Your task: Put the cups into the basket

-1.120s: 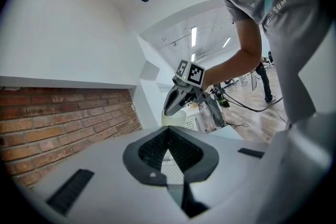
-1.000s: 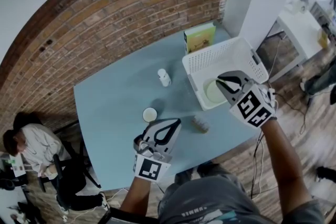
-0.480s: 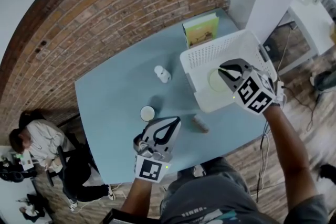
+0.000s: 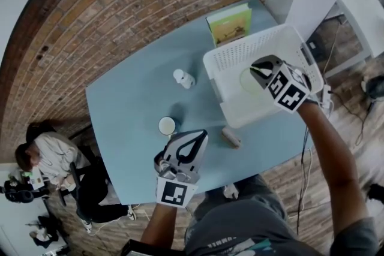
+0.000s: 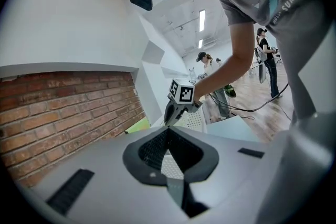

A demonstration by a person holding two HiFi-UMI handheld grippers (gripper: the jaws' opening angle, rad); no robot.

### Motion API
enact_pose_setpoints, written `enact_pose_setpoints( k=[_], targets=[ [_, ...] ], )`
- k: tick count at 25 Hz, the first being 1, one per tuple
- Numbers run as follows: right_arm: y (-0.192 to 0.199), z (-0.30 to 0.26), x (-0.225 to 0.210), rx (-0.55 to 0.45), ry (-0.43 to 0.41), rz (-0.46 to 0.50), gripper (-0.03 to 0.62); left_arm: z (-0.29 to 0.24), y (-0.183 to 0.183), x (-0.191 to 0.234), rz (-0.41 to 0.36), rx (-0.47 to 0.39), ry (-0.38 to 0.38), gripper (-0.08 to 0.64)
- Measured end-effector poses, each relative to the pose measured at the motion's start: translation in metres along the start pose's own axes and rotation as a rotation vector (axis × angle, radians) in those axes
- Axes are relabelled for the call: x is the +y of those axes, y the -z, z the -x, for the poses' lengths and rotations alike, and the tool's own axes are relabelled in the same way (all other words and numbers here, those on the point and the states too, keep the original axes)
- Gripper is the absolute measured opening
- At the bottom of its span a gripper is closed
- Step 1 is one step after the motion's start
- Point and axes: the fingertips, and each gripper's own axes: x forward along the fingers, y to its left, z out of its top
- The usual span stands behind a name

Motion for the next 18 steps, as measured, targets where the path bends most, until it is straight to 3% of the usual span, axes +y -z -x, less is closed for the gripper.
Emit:
enact_pose_setpoints(
  k=[18],
  targets=[
    [0.077, -0.082, -0.001, 0.19, -0.141, -0.043, 0.032, -0.009, 0.007, -0.019, 0.018, 0.044, -0.001, 0.0]
  ],
)
